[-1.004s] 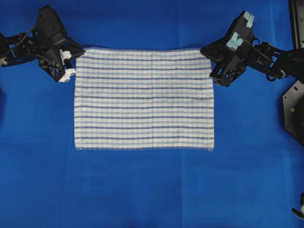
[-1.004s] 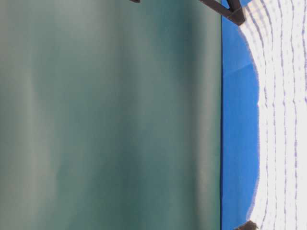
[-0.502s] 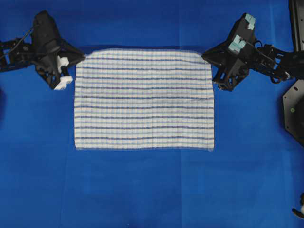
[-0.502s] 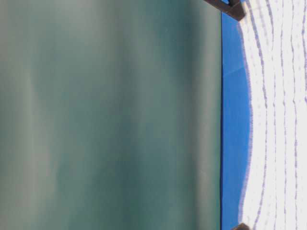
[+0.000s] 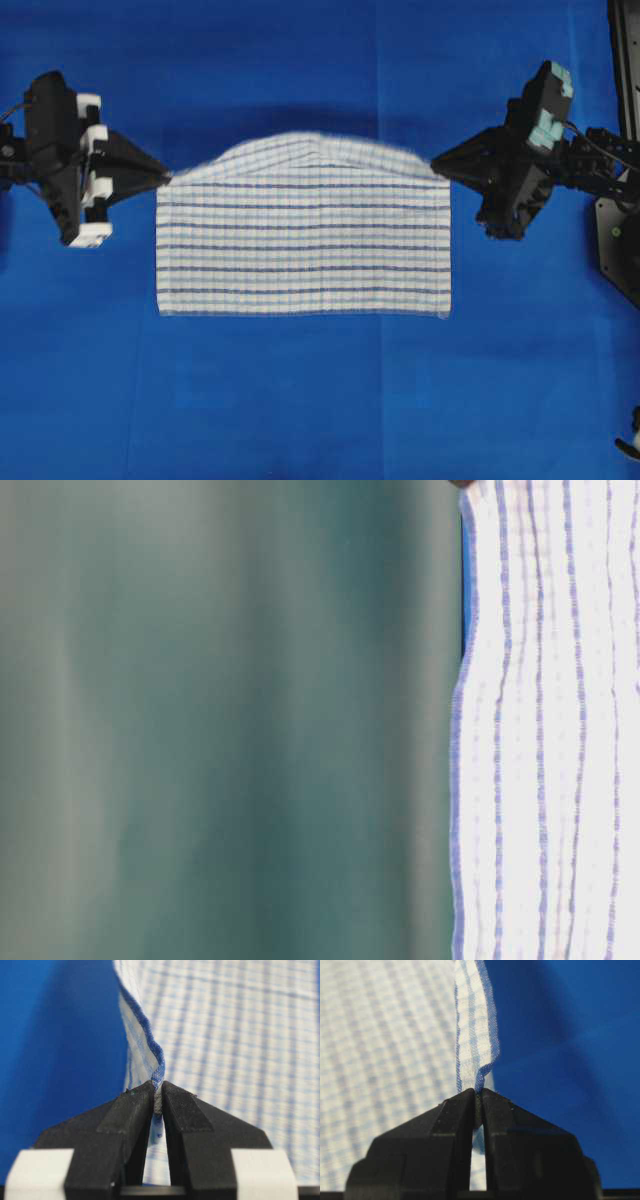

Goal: Fold the blue towel.
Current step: 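Lift the top edge and fold it down toward the bottom edge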

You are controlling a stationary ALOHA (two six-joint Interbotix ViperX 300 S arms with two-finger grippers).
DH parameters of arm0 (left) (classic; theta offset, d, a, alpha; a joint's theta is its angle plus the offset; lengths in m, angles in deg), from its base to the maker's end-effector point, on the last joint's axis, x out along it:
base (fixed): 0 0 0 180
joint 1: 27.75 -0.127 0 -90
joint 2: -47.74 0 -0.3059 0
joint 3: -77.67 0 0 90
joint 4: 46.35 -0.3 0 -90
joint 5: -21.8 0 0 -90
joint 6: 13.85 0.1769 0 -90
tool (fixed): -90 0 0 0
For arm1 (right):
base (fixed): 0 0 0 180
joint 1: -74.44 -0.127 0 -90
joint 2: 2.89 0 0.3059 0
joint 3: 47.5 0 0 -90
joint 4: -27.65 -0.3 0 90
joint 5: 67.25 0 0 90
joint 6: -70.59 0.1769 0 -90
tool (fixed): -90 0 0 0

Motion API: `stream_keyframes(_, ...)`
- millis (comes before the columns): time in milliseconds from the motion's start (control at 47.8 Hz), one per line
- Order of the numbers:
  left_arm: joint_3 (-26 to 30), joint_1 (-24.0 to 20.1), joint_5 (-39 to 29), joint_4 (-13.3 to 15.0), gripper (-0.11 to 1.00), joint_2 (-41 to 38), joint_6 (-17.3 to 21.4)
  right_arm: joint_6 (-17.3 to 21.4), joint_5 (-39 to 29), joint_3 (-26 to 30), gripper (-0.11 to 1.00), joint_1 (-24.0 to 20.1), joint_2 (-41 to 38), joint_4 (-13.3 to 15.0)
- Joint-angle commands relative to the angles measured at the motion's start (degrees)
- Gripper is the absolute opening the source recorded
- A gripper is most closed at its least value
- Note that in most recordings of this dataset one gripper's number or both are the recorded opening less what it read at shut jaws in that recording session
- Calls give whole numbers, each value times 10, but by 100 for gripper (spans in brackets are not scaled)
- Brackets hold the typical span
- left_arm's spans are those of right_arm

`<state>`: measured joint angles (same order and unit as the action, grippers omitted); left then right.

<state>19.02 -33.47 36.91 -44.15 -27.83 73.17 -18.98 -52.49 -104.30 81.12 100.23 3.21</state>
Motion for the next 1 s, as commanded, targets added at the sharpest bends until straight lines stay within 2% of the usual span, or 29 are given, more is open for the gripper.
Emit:
stream_keyframes(0, 0, 23, 2, 2, 6, 17, -10, -2, -4, 3, 7, -32, 18, -18)
stream_keyframes(167, -7, 72, 1, 2, 6, 25, -44, -2, -5, 0, 7, -83, 24, -45)
stream_keyframes(376, -7, 128, 3, 2, 6, 20, -51, -2, -4, -1, 7, -122, 18, -62)
stream_keyframes(983, 10, 174, 5, 2, 6, -18, -57, -2, -20, 5, 7, -170, -6, -68)
